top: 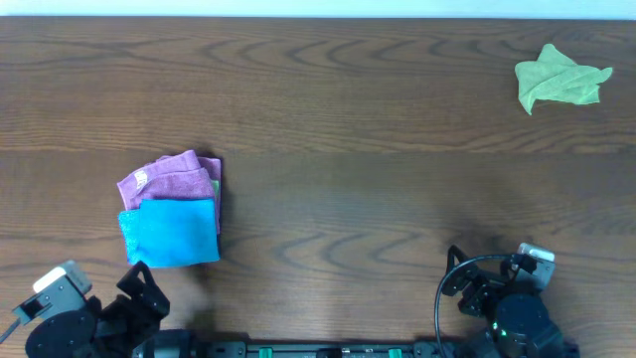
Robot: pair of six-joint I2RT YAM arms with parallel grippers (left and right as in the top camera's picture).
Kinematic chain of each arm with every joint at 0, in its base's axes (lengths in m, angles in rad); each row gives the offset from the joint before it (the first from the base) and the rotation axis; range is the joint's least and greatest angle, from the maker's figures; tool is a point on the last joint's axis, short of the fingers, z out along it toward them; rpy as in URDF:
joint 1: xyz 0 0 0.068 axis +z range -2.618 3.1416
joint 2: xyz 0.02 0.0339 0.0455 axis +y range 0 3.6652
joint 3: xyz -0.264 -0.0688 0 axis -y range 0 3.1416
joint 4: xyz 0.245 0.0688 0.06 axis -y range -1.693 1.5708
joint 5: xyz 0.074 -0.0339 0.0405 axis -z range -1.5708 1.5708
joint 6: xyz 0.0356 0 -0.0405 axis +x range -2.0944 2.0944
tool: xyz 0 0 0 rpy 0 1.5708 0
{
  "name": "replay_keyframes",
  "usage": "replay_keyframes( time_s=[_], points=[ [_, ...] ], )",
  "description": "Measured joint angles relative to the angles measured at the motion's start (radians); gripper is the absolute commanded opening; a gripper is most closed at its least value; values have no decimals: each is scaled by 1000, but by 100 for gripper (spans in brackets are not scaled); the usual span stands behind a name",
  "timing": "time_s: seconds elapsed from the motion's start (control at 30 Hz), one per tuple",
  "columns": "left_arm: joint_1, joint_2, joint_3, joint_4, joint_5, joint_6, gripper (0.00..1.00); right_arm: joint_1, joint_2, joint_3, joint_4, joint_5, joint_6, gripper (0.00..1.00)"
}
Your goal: Fold the cloth
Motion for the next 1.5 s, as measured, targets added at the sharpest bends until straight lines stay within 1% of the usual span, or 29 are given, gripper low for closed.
replay_keyframes(
  time_s=[0.23, 0.47, 0.57, 0.63, 0.67, 0.73, 0.8, 0.9, 1.0, 1.07, 1.23, 1.37, 1.5],
  points=[
    [0, 0, 0, 2, -56, 6, 95, 0, 0, 0, 0, 0, 0, 99],
    [0, -1, -22, 10, -62, 6, 95, 0, 0, 0, 0, 0, 0, 99],
    [0, -6, -142, 107, -43, 5, 95, 0, 0, 0, 0, 0, 0, 99],
    [1, -28, -252, 237, -14, 6, 95, 0, 0, -1, 0, 0, 0, 99],
    [1, -40, -295, 276, -2, 6, 95, 0, 0, -1, 0, 0, 0, 99],
    [1, -91, -400, 385, 29, 11, 95, 0, 0, -2, 0, 0, 0, 99],
    [1, -155, -491, 460, 54, 32, 95, 0, 0, -2, 0, 1, 0, 99],
    [2, -251, -606, 508, 77, 92, 95, 0, 0, -2, 0, 0, 0, 99],
    [2, -303, -670, 515, 96, 165, 95, 0, 0, -2, 0, 1, 0, 99],
    [2, -331, -706, 518, 118, 245, 95, 0, 0, -2, 0, 0, 0, 99],
    [2, -374, -782, 525, 200, 490, 95, 0, 0, -2, 0, 0, 0, 99],
    [2, -391, -846, 518, 233, 603, 95, 0, 0, -2, 0, 0, 0, 99],
    [2, -392, -869, 500, 246, 668, 95, 0, 0, -2, -1, 0, 0, 99]
  ],
)
